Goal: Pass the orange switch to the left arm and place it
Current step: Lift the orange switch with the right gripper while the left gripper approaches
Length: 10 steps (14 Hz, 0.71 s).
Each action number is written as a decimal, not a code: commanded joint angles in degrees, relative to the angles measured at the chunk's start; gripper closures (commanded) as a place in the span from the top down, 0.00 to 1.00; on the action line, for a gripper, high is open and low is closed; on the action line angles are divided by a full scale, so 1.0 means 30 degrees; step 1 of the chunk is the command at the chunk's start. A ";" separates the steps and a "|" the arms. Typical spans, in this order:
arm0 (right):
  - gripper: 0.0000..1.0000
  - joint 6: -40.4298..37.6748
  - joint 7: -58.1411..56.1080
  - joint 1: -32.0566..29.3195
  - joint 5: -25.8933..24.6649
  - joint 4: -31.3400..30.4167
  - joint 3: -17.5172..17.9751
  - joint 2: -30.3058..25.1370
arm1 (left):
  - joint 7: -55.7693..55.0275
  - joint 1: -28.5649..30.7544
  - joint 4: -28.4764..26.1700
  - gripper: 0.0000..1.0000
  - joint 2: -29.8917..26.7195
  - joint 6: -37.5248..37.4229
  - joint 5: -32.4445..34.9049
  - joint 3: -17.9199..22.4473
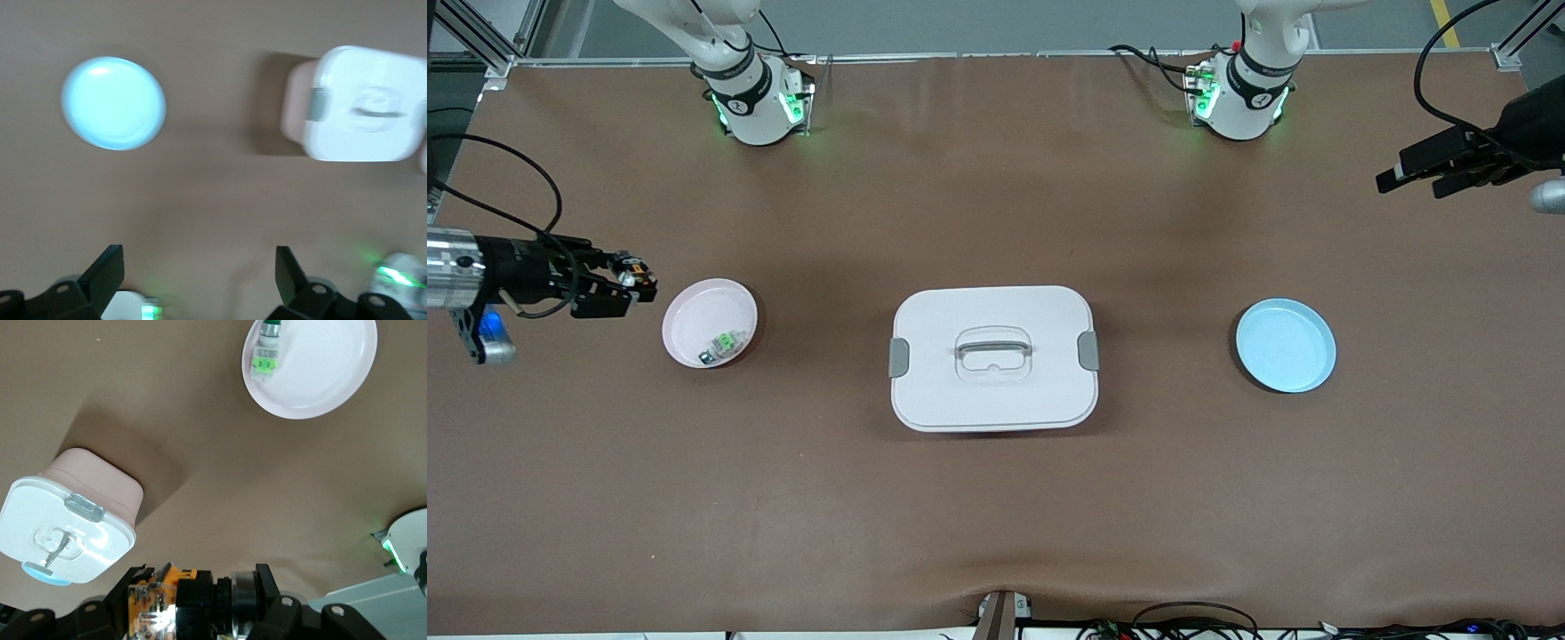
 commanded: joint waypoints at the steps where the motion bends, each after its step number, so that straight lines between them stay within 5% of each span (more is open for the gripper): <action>1: 0.00 -0.1164 0.1487 -0.0521 0.1431 0.1022 0.0093 0.0395 | 0.0460 0.1555 -0.1760 1.00 -0.0113 -0.0096 -0.3946 -0.0057; 10: 0.00 -0.0176 1.1181 0.2639 0.5509 0.2165 0.0269 0.0366 | 0.0431 0.1501 -0.6482 1.00 -0.2544 0.5701 -0.7618 -0.3480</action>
